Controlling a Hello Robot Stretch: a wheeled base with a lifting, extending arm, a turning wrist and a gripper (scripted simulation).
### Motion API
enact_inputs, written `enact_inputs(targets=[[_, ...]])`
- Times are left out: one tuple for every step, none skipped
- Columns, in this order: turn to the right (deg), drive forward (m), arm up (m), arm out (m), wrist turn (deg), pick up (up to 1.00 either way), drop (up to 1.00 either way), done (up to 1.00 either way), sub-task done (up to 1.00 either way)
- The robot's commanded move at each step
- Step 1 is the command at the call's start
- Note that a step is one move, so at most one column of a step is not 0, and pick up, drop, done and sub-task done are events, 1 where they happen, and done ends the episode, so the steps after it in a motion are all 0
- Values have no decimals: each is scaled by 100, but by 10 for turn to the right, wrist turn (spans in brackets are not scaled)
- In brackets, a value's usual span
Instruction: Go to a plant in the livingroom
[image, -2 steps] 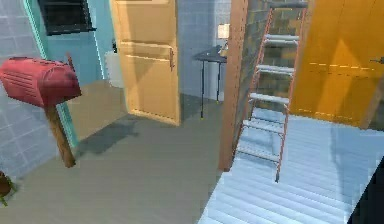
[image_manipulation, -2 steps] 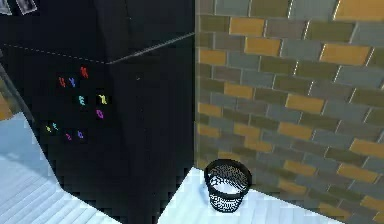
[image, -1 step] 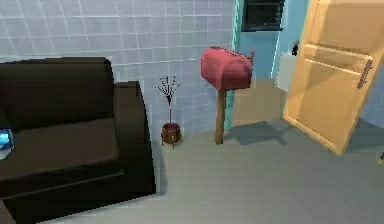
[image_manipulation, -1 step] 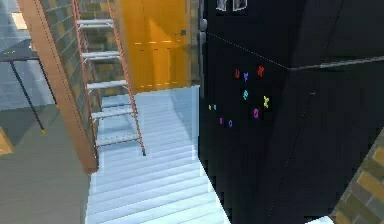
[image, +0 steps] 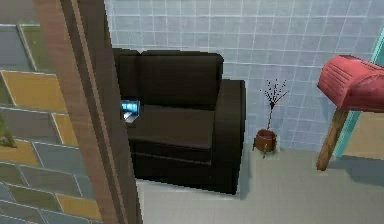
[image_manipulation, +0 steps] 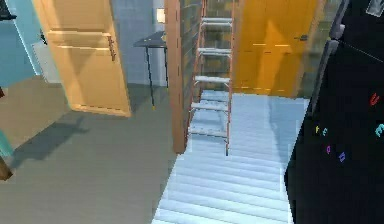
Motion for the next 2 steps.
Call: enact_inputs(targets=[[0, 25, 0, 0, 0, 0, 0, 0, 0], [330, 0, 0, 0, 0, 0, 0, 0, 0]])
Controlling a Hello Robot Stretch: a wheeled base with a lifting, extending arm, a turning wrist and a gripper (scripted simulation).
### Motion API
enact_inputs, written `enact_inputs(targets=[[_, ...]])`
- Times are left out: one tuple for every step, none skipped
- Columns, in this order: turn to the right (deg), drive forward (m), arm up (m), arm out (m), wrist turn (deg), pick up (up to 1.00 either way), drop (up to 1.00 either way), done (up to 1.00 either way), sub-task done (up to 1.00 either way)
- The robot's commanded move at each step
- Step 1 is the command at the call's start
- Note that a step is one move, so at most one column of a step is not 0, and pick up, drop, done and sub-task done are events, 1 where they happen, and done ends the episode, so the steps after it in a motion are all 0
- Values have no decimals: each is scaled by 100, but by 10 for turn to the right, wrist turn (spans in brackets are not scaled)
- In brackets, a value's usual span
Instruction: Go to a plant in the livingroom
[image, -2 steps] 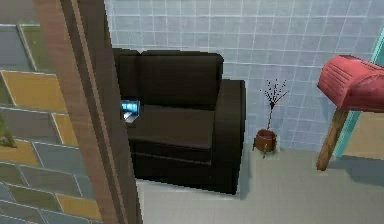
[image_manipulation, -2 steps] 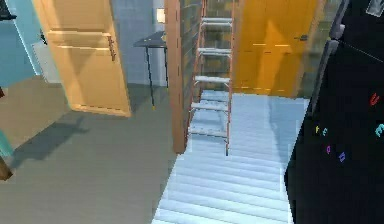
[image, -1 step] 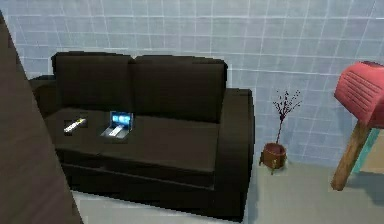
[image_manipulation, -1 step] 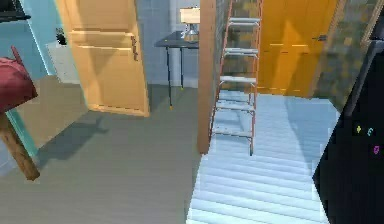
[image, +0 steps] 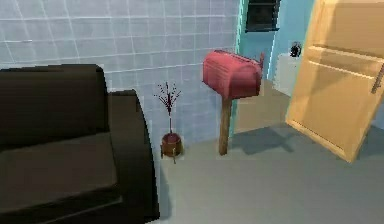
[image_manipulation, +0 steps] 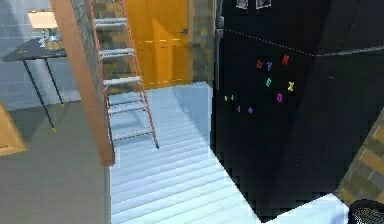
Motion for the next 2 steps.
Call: enact_inputs(targets=[[0, 85, 0, 0, 0, 0, 0, 0, 0], [390, 0, 0, 0, 0, 0, 0, 0, 0]])
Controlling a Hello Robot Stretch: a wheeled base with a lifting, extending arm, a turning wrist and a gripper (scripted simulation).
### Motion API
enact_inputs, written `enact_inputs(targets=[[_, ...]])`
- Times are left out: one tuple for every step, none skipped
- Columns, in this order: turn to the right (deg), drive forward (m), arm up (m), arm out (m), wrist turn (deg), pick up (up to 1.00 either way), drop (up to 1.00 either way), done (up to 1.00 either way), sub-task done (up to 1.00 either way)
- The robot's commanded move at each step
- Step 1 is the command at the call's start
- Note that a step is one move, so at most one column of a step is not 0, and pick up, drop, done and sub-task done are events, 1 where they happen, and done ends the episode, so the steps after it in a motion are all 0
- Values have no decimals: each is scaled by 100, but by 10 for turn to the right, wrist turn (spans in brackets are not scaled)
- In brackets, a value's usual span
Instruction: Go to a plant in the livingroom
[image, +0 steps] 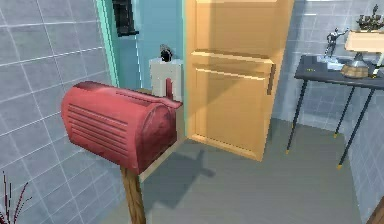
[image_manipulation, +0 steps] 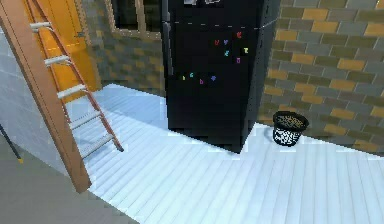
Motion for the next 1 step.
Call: enact_inputs(targets=[[0, 5, 0, 0, 0, 0, 0, 0, 0]])
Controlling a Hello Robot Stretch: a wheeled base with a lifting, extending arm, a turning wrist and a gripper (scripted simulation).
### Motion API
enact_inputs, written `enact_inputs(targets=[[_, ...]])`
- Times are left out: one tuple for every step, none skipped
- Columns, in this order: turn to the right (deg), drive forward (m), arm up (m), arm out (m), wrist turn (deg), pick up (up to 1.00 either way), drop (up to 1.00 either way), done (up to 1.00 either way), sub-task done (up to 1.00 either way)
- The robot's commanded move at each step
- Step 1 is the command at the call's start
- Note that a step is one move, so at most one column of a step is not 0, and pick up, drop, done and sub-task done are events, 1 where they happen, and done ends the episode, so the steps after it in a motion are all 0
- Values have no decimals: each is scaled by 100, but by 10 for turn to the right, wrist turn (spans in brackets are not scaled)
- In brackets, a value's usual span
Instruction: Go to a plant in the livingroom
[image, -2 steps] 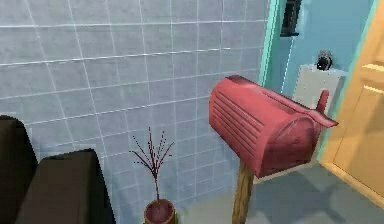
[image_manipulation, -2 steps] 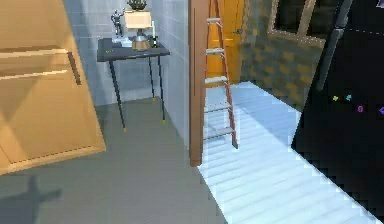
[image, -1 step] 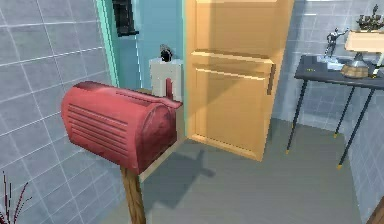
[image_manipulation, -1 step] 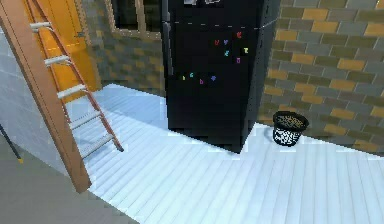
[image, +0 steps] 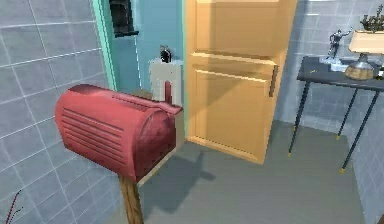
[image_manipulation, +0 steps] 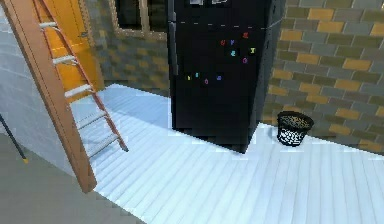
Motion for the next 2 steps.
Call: enact_inputs(targets=[[-450, 0, 0, 0, 0, 0, 0, 0, 0], [-90, 0, 0, 0, 0, 0, 0, 0, 0]])
